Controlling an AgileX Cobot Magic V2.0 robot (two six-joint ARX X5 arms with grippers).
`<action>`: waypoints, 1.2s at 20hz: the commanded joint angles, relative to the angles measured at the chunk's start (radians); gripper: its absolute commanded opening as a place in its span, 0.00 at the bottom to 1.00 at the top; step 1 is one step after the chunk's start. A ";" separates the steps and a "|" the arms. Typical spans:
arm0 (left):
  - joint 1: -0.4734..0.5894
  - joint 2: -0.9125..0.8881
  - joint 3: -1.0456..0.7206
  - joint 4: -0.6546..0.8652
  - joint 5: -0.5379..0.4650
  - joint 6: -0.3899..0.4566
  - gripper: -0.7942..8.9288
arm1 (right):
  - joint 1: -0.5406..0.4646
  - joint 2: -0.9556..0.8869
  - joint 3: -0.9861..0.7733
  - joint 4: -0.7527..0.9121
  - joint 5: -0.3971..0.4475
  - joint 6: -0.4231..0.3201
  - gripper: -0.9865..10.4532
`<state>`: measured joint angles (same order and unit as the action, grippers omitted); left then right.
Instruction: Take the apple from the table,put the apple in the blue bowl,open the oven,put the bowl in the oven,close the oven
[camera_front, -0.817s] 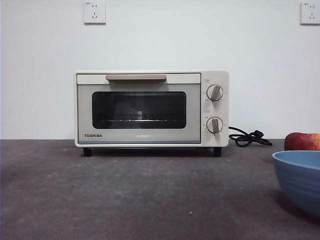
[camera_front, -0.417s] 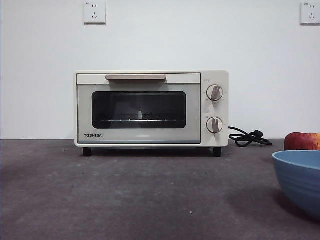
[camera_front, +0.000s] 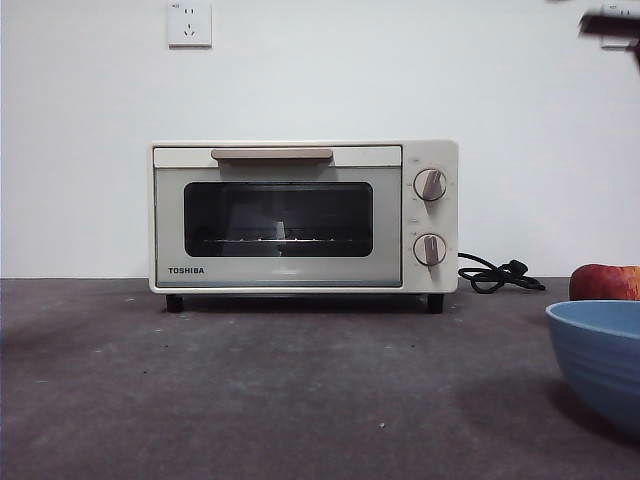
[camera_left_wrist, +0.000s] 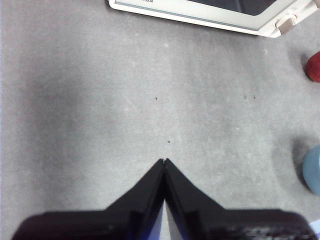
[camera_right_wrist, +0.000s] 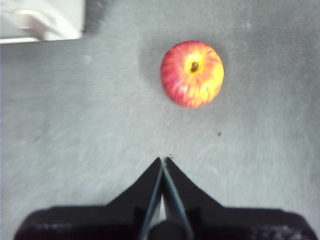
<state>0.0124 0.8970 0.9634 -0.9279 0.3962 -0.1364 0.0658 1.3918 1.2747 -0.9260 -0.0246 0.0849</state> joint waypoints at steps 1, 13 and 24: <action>0.002 0.000 0.001 0.002 0.003 0.045 0.08 | -0.002 0.082 0.064 0.002 0.007 -0.010 0.10; 0.002 0.000 0.001 0.001 0.004 0.058 0.08 | -0.060 0.421 0.239 0.005 0.046 -0.005 0.59; 0.002 0.005 0.001 0.003 0.004 0.058 0.08 | -0.105 0.520 0.240 0.144 -0.053 -0.005 0.59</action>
<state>0.0124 0.9012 0.9634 -0.9279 0.3962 -0.0937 -0.0399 1.8915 1.5143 -0.7834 -0.0792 0.0818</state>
